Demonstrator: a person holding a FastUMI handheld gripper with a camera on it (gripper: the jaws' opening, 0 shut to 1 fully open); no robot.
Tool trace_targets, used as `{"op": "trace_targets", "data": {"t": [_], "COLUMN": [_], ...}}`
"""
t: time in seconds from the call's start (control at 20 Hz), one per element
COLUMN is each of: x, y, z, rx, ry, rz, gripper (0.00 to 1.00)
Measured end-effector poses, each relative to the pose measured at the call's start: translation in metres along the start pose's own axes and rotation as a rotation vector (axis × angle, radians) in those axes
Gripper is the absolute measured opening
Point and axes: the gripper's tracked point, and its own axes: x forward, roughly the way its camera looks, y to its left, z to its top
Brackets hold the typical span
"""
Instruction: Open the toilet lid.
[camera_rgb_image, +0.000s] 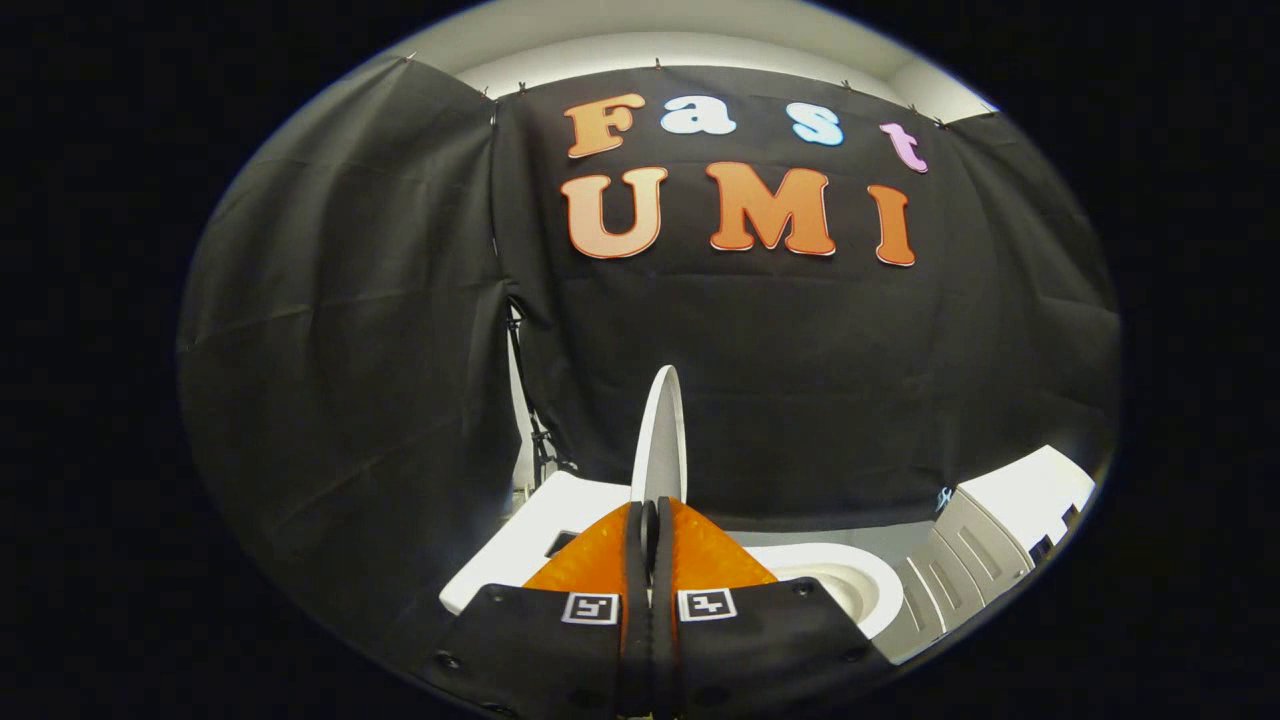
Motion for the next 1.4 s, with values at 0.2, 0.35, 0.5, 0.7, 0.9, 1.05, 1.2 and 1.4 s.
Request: {"op": "trace_targets", "data": {"t": [0.2, 0.35, 0.5, 0.7, 0.9, 1.05, 1.2, 1.4], "x": [0.004, 0.006, 0.007, 0.008, -0.006, -0.018, -0.026, -0.044], "y": [0.020, 0.034, 0.047, 0.056, 0.047, 0.030, 0.008, -0.036], "z": [-0.003, -0.005, -0.007, -0.009, 0.001, 0.020, 0.035, 0.060], "rx": [-0.017, -0.026, -0.047, -0.064, -0.025, 0.006, 0.024, 0.080], "ry": [0.006, 0.008, 0.007, 0.014, -0.005, -0.036, -0.078, -0.129], "rz": [0.022, 0.036, 0.049, 0.072, 0.083, 0.084, 0.073, 0.037], "gripper": [0.08, 0.08, 0.08, 0.09, 0.31, 0.53, 0.76, 0.99]}}
